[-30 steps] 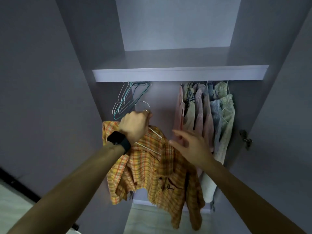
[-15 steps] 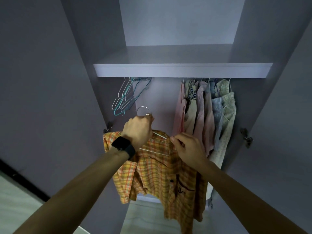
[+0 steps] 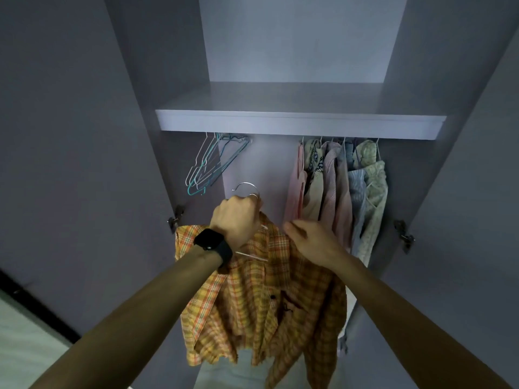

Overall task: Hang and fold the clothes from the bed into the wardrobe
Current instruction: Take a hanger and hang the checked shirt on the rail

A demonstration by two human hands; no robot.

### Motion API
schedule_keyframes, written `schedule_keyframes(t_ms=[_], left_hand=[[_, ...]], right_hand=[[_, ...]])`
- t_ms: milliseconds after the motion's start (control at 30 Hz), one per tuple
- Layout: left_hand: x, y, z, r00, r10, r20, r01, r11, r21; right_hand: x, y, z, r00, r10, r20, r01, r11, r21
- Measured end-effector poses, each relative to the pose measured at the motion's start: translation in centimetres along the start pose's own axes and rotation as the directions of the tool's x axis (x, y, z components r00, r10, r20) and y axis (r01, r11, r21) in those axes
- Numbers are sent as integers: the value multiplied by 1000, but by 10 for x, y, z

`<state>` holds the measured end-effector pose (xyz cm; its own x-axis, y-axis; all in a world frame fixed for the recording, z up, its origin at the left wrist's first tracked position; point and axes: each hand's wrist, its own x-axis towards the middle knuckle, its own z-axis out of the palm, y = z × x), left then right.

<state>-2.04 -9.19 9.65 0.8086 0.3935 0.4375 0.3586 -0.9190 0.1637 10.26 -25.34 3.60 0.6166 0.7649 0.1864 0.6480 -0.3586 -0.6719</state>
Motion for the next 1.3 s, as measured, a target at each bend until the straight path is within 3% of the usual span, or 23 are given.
schedule_keyframes(t_ms=[167,300,400,467,600,767,833,933,1000,1167,1300], left_hand=[[5,3,-1,999,-34,23,35,999,-34],[10,6,-6,997,13,82,7,970,-243],[1,-11,-10,997,65,37,-44,907,-420],[-9,-32,-5,997,53,50,-31,928,-372],[-24,-55,10,967,18,254,46,969,-244],[-22,-58,9,994,64,88,-47,982,-184],[-21,-54,5,999,32,31,-19,937,-350],[-14,-37,0,981,-179,-81,87,764,-639],[-9,-30,-5,966,-250,-65,144,731,-667],[-13,-35,-8,969,-80,234,185,863,-470],[-10,-29,-7,976,45,215,71,862,-502]], right_hand=[[-10,-11,3,985,-164,56,163,986,18],[-11,-13,8,976,-201,-89,194,978,-77],[-11,-3,2,969,-174,-177,161,983,-87],[-9,4,-6,969,-140,-203,127,989,-78],[-4,8,-15,972,-120,-201,118,993,-21],[-3,8,-19,974,-145,-174,152,988,26],[-4,7,-21,972,-166,-168,176,983,50],[-2,5,-22,969,-192,-156,199,980,30],[-2,4,-22,973,-184,-141,192,980,50],[-5,3,-25,975,-127,-181,154,977,144],[-6,-6,-27,982,-118,-144,145,971,191]])
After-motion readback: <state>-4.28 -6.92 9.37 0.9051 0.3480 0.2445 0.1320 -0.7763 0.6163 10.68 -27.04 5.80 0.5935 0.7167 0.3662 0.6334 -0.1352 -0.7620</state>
